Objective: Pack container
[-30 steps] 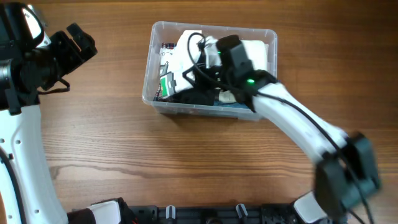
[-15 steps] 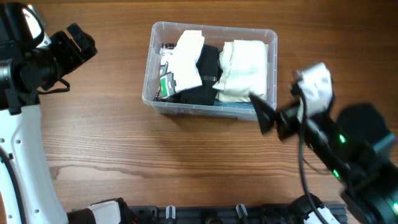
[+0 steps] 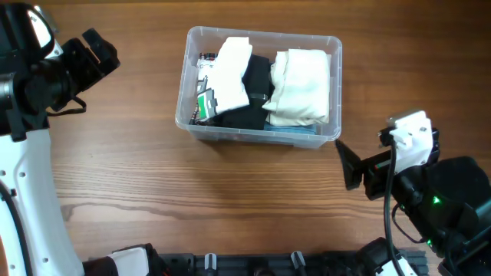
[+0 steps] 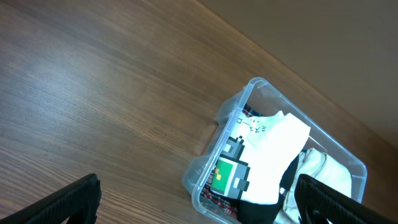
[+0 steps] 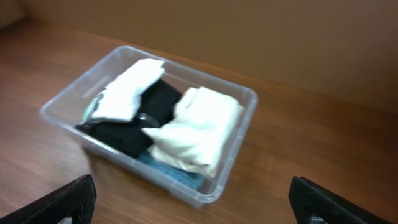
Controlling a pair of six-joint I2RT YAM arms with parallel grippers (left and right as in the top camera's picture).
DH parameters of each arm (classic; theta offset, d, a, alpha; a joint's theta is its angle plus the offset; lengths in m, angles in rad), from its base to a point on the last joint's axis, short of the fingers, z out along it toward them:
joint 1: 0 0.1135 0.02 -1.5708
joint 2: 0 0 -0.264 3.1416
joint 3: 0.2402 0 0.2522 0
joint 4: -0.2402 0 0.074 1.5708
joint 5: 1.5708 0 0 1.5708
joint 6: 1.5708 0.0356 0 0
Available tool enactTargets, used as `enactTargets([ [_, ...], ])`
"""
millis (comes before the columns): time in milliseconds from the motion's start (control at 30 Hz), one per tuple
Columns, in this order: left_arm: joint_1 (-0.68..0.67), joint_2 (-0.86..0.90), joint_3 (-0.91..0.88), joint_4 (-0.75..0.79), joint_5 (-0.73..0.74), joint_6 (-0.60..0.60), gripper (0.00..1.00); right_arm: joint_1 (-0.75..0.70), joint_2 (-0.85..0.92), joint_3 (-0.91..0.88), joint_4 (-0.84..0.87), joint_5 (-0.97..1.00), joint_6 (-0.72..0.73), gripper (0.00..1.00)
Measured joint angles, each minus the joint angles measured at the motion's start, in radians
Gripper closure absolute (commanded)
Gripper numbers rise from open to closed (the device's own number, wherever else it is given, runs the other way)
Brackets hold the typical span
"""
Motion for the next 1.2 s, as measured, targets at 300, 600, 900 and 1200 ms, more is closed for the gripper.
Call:
enactTargets([
  [300,0.000,0.000,0.000,0.000,0.000,0.000,0.00,-0.229,-0.098,-0.192,0.118,0.005,0.008,0.00],
  [600,0.000,0.000,0.000,0.000,0.000,0.000,0.00,-0.399,-0.436,-0.571,0.174,-0.104,0.013,0.00],
  [900,0.000,0.000,0.000,0.000,0.000,0.000,0.00,-0.460,-0.674,-0.865,0.335,-0.127,0.049,0.00],
  [1200,0.000,0.000,0.000,0.000,0.000,0.000,0.00,-0.462,-0.703,-1.104,0.523,-0.134,0.151,0.00],
])
